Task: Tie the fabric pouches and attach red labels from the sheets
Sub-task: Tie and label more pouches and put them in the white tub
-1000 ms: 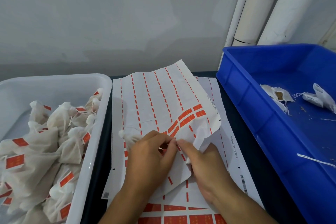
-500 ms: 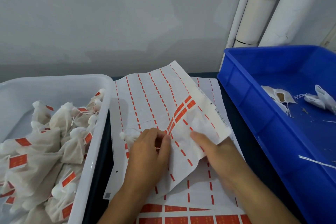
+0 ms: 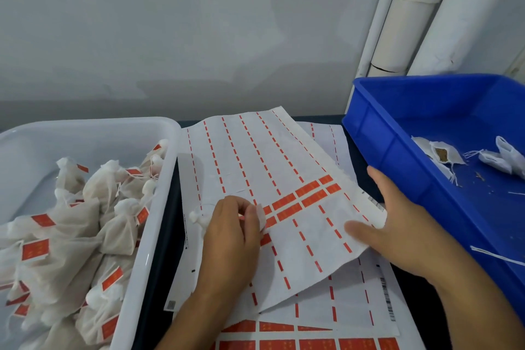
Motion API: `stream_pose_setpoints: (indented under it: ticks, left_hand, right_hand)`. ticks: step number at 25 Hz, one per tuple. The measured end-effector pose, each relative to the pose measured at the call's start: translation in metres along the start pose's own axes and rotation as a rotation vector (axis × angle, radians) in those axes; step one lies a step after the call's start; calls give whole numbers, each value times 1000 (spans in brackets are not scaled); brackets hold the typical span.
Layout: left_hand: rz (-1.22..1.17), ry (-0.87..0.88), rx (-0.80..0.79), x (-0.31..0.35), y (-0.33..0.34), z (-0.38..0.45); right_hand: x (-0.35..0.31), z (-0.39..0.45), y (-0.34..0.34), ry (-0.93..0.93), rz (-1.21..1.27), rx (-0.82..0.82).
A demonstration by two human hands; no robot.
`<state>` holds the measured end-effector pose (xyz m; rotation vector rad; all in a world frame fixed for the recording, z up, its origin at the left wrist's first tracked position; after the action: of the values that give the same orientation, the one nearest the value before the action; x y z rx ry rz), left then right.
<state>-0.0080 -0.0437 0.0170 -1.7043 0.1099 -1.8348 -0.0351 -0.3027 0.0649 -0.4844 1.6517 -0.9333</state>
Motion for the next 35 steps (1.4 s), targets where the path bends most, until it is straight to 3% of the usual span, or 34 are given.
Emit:
stream_pose_setpoints:
  ticks: [3,6,8,11,14,20,25,30,35]
  left_hand:
    - [34,89,-12,8,-1,-1]
    - [77,249,-7,16,-3,-4]
    - [98,406,3,21,-4,-7]
    - [101,664,41,26,-4,-12]
    - [98,762,85,27,-6,-12]
    - [162,662,123,25,-10,-5]
    - [348,429,296,12,-28,11]
    - [469,125,173,-7,-36,18]
    - [488,-10,71,-14,-37,24]
  right_hand:
    - [6,-2,-5,-3,-259,-71]
    - [-5,-1,-12,-88,-448,120]
    - [-28,-7,-6,-204,-178,210]
    - [-57,-23,32,-269,248,19]
    - [-58,-20,59,-251,430,0]
    - [-59,-1,83,-136,668,-20]
    - [-64,15,93,-135,604,29]
    - [-61,21,105,-98,585,37]
    - [-42,21,100,4,566,14]
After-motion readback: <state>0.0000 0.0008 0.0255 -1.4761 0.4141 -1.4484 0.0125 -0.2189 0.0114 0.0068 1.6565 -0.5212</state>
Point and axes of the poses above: each hand's wrist, its own z-axis towards the middle knuckle, its own y-axis out of the palm, x = y × z, the point moved 5 cm from there along z, towards the middle knuckle, and after that the axes turned 14 degrees about x, right-handed, at the moved point
